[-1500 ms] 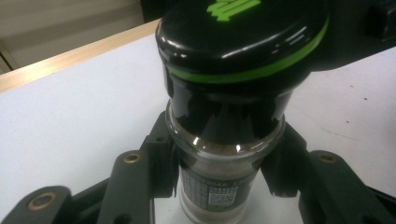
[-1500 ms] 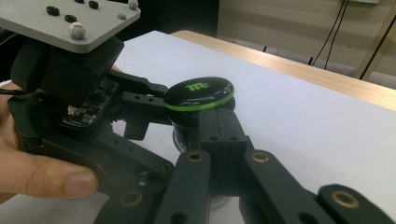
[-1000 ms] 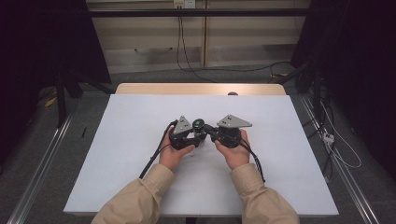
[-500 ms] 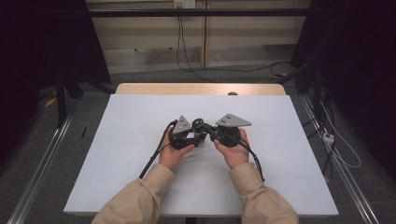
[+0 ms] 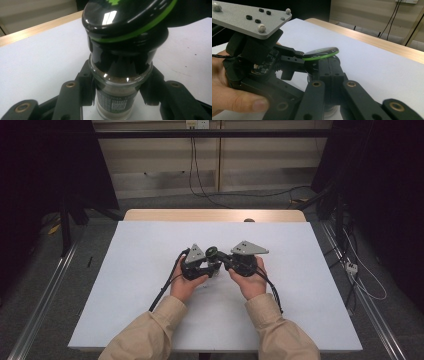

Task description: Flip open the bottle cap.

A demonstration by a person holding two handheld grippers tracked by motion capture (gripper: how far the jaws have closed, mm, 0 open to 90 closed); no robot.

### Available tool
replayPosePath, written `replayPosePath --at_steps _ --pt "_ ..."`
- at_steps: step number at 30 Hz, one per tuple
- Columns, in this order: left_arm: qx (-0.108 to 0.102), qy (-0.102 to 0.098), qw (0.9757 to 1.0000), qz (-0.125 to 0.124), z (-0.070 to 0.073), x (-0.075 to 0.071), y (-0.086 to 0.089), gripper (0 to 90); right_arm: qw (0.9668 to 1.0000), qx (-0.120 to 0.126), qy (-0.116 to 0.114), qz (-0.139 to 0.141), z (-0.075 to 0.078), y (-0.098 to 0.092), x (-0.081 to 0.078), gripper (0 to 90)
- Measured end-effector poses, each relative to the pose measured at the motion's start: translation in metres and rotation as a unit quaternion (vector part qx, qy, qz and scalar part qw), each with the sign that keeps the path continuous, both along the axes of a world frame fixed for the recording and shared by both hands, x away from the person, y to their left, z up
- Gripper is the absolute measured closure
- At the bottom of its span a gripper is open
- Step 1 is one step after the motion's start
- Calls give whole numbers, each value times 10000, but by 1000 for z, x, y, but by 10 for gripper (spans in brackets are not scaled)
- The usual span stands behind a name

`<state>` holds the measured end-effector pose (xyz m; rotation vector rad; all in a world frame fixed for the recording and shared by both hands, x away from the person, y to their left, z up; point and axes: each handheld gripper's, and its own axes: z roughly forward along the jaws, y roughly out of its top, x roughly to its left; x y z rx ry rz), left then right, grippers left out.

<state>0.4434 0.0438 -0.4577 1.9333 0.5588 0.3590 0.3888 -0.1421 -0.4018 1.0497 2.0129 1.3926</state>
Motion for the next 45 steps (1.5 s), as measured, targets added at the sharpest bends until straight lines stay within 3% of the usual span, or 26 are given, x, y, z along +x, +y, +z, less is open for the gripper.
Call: replayPosePath --at_steps 45 --pt "20 15 10000 25 0 0 0 536 10000 -25 -30 4 3 4 2 900"
